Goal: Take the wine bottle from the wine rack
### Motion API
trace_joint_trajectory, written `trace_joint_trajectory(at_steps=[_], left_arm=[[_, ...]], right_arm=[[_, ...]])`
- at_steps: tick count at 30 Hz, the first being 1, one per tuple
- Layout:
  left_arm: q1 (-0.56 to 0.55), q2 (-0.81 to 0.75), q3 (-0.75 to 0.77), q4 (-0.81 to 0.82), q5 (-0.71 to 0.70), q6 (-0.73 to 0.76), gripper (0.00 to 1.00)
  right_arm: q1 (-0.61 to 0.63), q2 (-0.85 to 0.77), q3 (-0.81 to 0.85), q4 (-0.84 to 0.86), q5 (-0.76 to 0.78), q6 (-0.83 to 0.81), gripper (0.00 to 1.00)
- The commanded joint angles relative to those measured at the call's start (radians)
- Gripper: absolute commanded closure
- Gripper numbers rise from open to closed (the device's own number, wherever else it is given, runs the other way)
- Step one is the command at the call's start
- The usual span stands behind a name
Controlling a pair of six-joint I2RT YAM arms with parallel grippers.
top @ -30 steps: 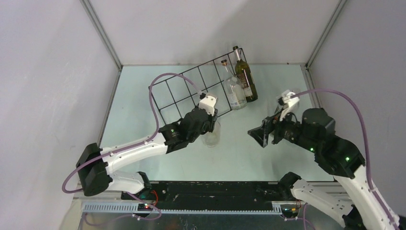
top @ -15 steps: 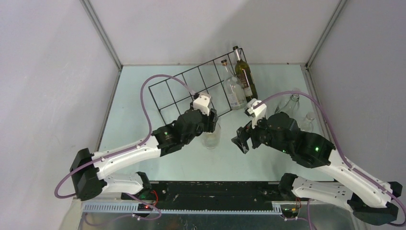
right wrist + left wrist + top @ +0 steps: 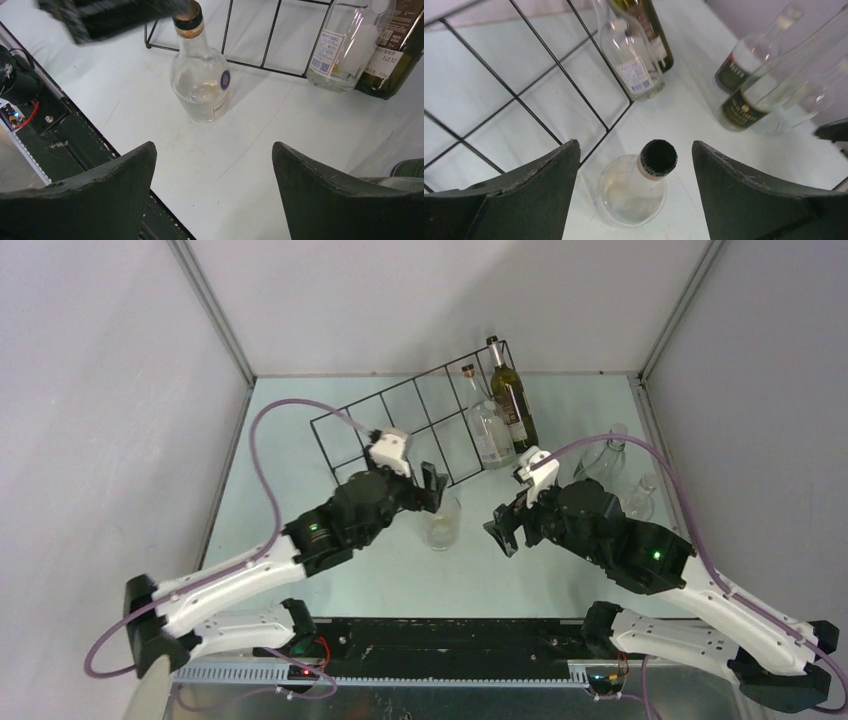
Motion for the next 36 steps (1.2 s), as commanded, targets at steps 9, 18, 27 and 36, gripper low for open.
trace_joint_trajectory(at_steps=[9, 18, 27, 36], left_arm=[[0.026, -0.385, -0.006, -0.215, -0.285, 0.043, 0.04], [0.447, -0.456, -0.031, -0.476, 0.034, -0.153, 0.04], [0.536, -0.523, -0.052, -0.563, 0.063, -0.113, 0.03], [0.536, -0.587, -0.068, -0.629, 0.004, -0.067, 0.03]], right_arm=[[0.006, 0.142, -0.002, 0.233, 0.029, 0.015, 0.08], [0.003, 0.281, -0.001, 0.41, 0.06, 0.129, 0.05], [-0.005, 0.438, 0.056, 0.451, 0.066, 0.184, 0.06], [-0.006, 0.538, 0.067, 0.501, 0.118, 0.176, 0.16]])
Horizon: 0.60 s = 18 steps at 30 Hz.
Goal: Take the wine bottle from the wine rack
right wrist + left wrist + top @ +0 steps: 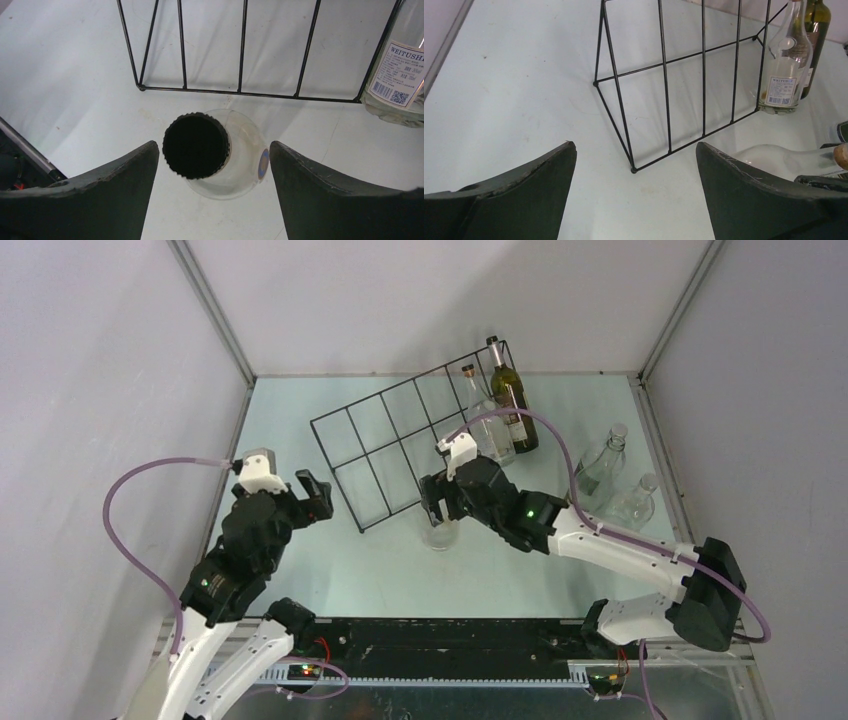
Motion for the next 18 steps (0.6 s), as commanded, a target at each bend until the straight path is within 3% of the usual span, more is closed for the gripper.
trace_joint_trajectory(at_steps=[1, 4, 7, 12, 16, 18], left_arm=[[0.007, -0.034, -0.011, -0.038, -0.044, 0.038, 0.03], [0.007, -0.054, -0.035, -0.049, -0.058, 0.043, 0.03], [0.007, -0.071, -0.046, -0.044, -0.058, 0.041, 0.03], [0.007, -0.066, -0.05, -0.037, -0.055, 0.046, 0.03], [0.007, -0.052, -0.053, -0.028, -0.052, 0.05, 0.03], [0.007, -0.049, -0.055, -0.027, -0.049, 0.05, 0.03]], right_arm=[[-0.004, 0.026, 0.049, 0.082, 0.056, 0.007, 0.18], [-0.004, 0.041, 0.049, 0.097, 0.066, 0.004, 0.23], [-0.005, 0.047, 0.049, 0.104, 0.078, 0.0, 0.37], [-0.004, 0.047, 0.049, 0.104, 0.088, -0.01, 0.52], [-0.005, 0.039, 0.049, 0.093, 0.097, -0.02, 0.7], [-0.006, 0.032, 0.049, 0.084, 0.109, -0.027, 0.74]])
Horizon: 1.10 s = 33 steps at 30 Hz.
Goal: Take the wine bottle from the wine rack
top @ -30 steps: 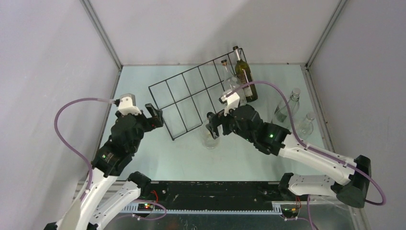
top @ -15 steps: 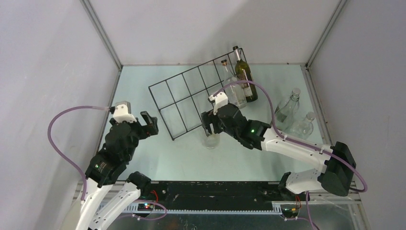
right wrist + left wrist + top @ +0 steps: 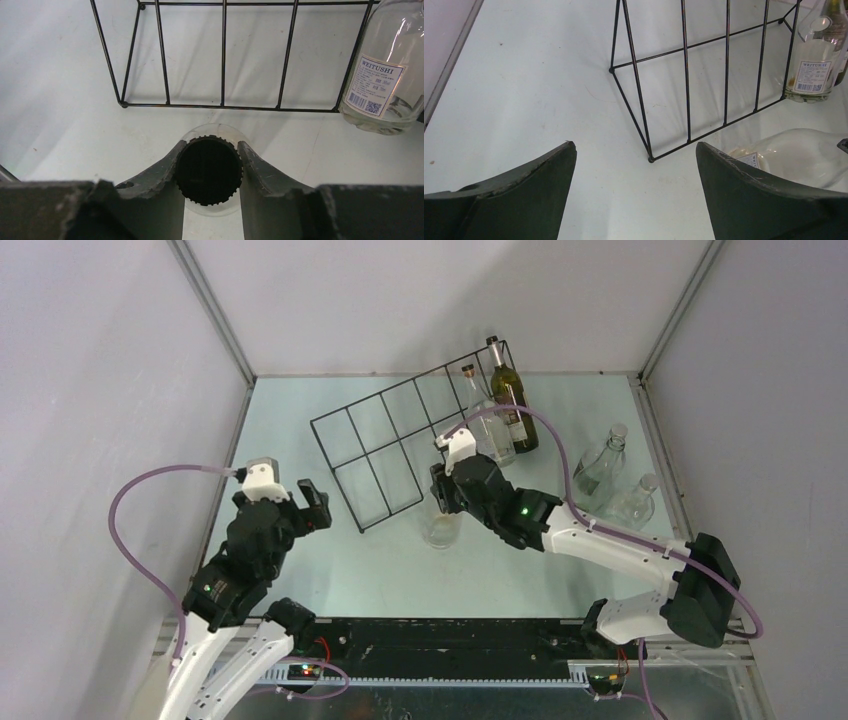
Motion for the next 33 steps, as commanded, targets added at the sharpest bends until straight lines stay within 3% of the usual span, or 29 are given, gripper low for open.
trace_joint_trajectory(at_steps=[1, 4, 8, 19, 33], left_arm=[[0.007, 0.013, -0.001, 0.028, -0.011, 0.025, 0.03], [0.007, 0.017, -0.002, 0.03, -0.01, 0.025, 0.03], [0.007, 0.022, -0.002, 0.03, -0.009, 0.027, 0.03], [0.007, 0.026, -0.002, 0.031, -0.011, 0.027, 0.03], [0.007, 0.032, -0.003, 0.035, 0.001, 0.027, 0.03]], right_arm=[[-0.003, -0.014, 0.039, 0.023, 0.03, 0.003, 0.78], [-0.009, -0.029, 0.039, 0.01, 0.047, -0.029, 0.89], [-0.038, -0.054, 0.039, -0.013, 0.068, -0.045, 0.96], [-0.28, -0.089, 0.039, -0.097, 0.067, -0.084, 0.99], [-0.537, -0.017, 0.039, -0.013, 0.125, -0.135, 1.0]])
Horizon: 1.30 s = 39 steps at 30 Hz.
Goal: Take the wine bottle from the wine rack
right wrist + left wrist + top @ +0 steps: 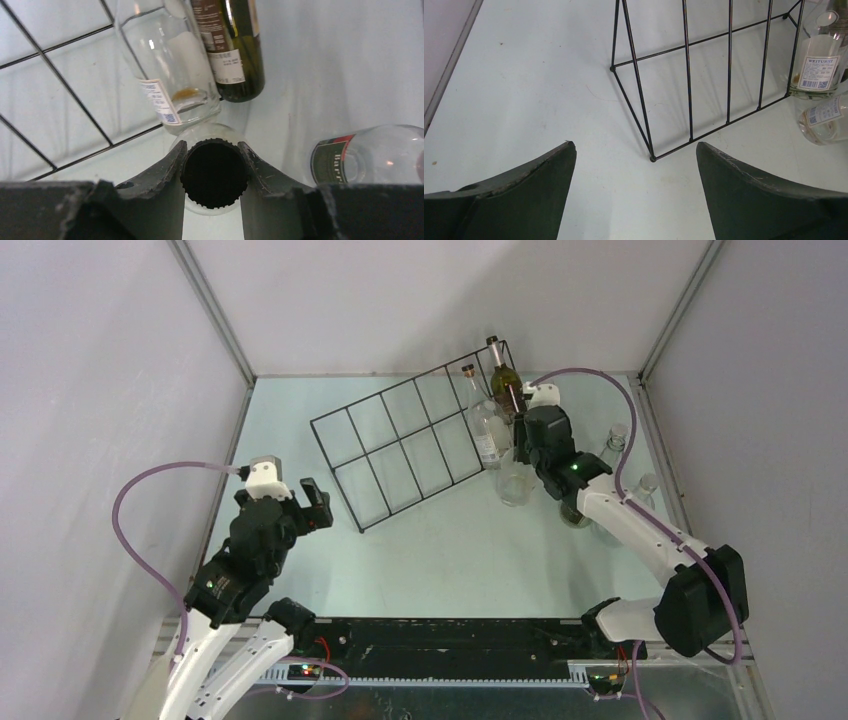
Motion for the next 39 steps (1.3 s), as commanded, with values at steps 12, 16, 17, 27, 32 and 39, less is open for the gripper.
trace_joint_trajectory(at_steps=[12, 16, 17, 27, 32, 39], left_arm=[[0.007, 0.025, -0.003, 0.032, 0.011, 0.02, 0.03], [0.007, 0.029, -0.005, 0.034, 0.01, 0.02, 0.03], [0.007, 0.03, -0.005, 0.035, 0.01, 0.021, 0.03], [0.007, 0.034, -0.005, 0.034, 0.011, 0.02, 0.03], [0.007, 0.034, -0.006, 0.035, 0.011, 0.02, 0.03], [0.007, 0.038, -0.006, 0.036, 0.013, 0.02, 0.03]], right_arm=[[-0.098, 0.03, 0.041, 0.112, 0.226, -0.101, 1.0], [-0.102, 0.045, 0.049, 0.104, 0.248, -0.103, 0.99], [-0.103, 0.05, 0.054, 0.095, 0.258, -0.101, 0.98], [-0.112, 0.069, 0.077, 0.053, 0.254, -0.057, 0.8], [-0.113, 0.056, 0.077, 0.041, 0.258, -0.051, 0.54], [-0.113, 0.031, 0.077, 0.018, 0.272, -0.04, 0.39]])
